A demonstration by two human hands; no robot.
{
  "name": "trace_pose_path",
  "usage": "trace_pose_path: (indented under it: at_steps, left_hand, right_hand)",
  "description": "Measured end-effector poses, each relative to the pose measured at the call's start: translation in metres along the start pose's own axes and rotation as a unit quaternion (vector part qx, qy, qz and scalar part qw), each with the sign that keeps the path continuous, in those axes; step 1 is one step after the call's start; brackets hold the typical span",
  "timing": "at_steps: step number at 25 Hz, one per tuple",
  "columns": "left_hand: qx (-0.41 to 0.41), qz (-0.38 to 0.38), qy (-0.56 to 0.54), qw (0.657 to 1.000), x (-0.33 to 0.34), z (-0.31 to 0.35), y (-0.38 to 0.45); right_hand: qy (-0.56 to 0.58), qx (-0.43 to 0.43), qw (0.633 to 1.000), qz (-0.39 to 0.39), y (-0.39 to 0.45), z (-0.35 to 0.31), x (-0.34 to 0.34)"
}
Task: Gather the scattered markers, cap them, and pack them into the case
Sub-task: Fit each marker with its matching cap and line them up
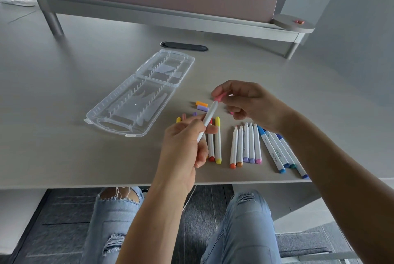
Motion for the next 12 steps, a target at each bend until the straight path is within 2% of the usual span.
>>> trace_pose_path:
  at_steps: [3, 5, 8, 12]
  left_hand:
    - [-0.002, -0.007, 0.003, 1.000, 0.002, 0.001, -0.001]
    - [-0.010, -0.017, -0.013, 1.000, 0.005, 0.002, -0.001]
    - [-0.036, -0.042, -0.071, 0.996, 0.011, 0.003, 0.000]
    - [-0.065, -0.050, -0.128, 0.988, 0.014, 0.002, 0.001]
  right_hand:
    - [0.036, 0.004, 0.999, 0.010, 0.000, -0.002, 0.000]
    - [0.045, 0.007, 0.998, 0.046, 0.002, -0.003, 0.001]
    - [0.117, 0.029, 0.986, 0.114, 0.004, 0.001, 0.003]
    - [0.157, 0.040, 0.974, 0.158, 0.002, 0.010, 0.007]
Point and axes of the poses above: each hand's wrist, its own y-axis towards the middle knuckle, its own x-axis out of the palm, z = x × y, the point moved 3 cm from there along y, towards the middle knuckle, and after that the axes turned 1 degree about -z, right-handed, at the moved point
